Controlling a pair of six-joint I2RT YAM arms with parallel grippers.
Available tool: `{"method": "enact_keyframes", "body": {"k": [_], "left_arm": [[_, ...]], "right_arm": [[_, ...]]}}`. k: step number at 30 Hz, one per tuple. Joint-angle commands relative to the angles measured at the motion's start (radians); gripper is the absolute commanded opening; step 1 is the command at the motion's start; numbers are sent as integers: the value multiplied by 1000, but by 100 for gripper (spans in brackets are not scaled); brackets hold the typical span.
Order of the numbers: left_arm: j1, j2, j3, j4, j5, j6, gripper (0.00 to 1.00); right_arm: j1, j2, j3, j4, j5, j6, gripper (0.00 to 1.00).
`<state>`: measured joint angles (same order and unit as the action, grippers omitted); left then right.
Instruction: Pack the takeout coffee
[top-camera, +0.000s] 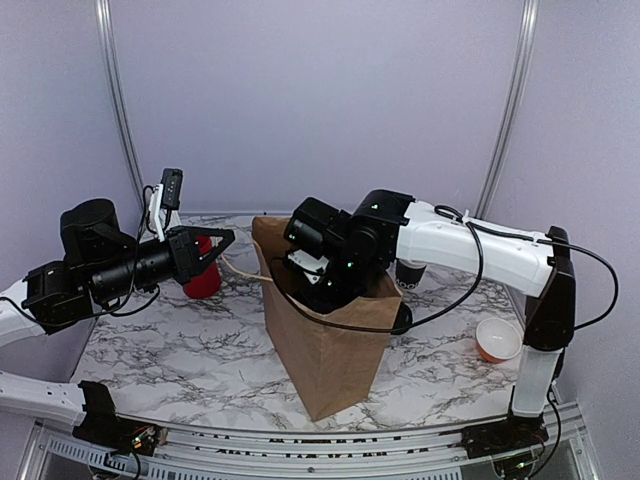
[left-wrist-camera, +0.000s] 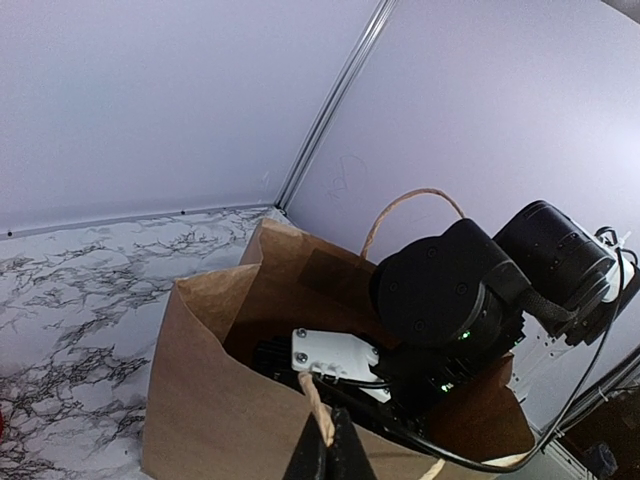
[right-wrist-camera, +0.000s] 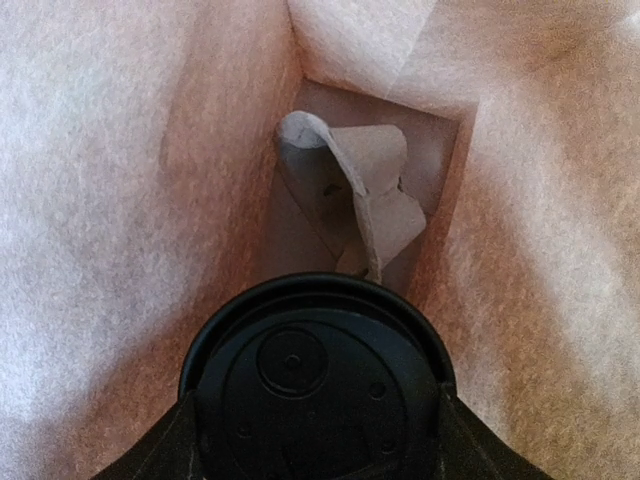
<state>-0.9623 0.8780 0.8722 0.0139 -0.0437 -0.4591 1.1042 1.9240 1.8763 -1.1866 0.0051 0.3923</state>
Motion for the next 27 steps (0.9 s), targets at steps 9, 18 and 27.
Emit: {"method": "enact_keyframes", "body": {"k": [9,18,27], "left_arm": [[-12,-8,34,-9,-32,21,0],[-14,-2,42,-9,-34,25,0],[-19,11,49,-9,-47,24,0]], "right_arm": [[11,33,29,-80,-26,-7,68],[11,33,102,-90,-6,-12,77],[10,25,165,-89,20,-20,82]]}}
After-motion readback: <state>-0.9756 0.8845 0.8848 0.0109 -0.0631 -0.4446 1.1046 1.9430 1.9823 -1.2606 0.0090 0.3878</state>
